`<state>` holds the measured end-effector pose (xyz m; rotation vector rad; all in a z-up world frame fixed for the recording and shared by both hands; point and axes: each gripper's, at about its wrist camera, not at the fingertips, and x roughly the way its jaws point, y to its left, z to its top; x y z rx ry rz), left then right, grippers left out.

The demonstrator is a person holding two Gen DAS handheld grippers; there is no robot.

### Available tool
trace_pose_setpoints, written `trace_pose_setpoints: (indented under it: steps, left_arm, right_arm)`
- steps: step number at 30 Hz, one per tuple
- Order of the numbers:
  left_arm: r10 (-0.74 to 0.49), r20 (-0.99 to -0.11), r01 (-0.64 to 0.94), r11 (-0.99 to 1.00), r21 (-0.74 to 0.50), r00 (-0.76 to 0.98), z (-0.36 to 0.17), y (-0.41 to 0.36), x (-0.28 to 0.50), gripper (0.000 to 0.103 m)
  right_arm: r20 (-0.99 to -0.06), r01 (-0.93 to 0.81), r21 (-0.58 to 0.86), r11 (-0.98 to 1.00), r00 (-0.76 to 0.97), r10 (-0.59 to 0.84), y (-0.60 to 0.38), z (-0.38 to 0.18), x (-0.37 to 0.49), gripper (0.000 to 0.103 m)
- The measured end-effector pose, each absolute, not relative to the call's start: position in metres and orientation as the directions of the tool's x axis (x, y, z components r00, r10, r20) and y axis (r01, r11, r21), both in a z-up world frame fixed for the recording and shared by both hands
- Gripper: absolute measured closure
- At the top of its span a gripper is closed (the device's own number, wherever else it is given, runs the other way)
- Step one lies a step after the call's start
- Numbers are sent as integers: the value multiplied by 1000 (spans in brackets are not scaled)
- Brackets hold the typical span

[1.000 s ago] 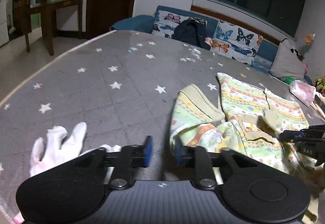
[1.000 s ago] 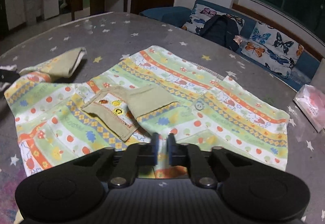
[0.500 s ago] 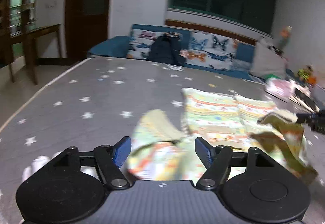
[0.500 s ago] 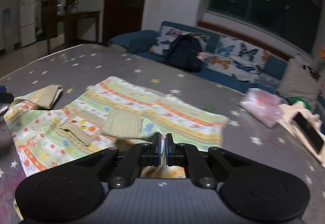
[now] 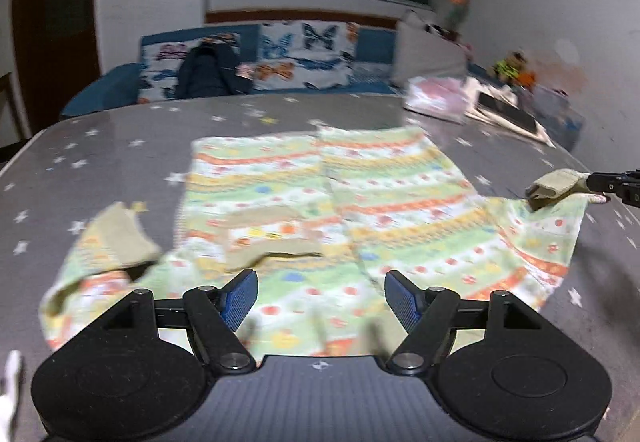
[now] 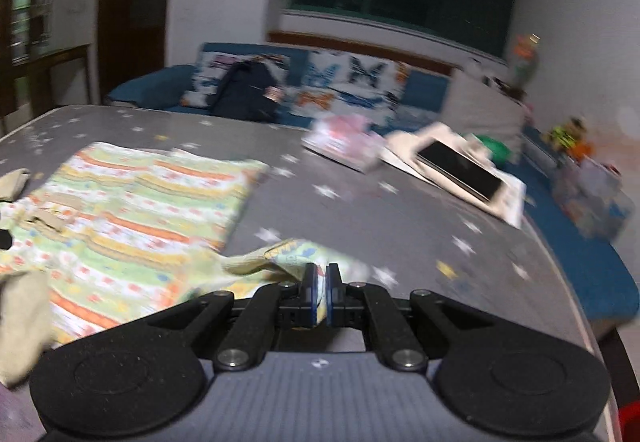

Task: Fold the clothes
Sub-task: 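Pull the other khaki sleeve outward with the right gripper and release it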

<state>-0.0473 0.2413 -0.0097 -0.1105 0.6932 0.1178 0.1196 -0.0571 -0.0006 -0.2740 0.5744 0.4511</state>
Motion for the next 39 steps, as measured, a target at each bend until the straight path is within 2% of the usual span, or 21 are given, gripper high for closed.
trace_pose_setpoints:
  steps: [5,7,9,13,18,21,29,33,39]
  left_arm:
    - [41,-668,-87,996,-36,743,-18,220,-39,30]
    - [34,-678,-69,997,-25,735,-22,214,-38,29]
    - [30,-687,-57,998,-17,726,-25,210,-39,27]
    - [27,-703,-39,999,-1,711,-30,204,-38,27]
    - [19,-704,-28,1000,-1,710,-28,198,-35,25]
    - [9,-705,-14,1000,-1,709,-28,191,-32,25]
    - [8,-719,8,1000,18,695,-35,177,-26,22]
    - [8,-721,9,1000,19,693,-35,178,-26,20]
    - [7,-722,7,1000,17,691,-38,180,-26,17]
  right_arm:
    - [-635,-401,-92,911,729,257,-94,-24,128,99]
    - [-663,-372,-70,926,710,235,-108,-33,129,96]
    - [-670,-343,-55,938,709,220,-121,-39,128,90]
    - [-653,-277,-60,959,737,172,-137,-36,128,88]
    - [-616,-305,-36,952,757,219,-135,-20,129,85]
    - [-608,-383,-27,923,740,289,-113,-18,130,84]
    - [-645,-571,57,819,605,466,-48,-34,134,84]
    - [-681,-594,48,803,569,462,-37,-45,140,84]
    - [-696,-491,-34,870,637,333,-67,-51,161,84]
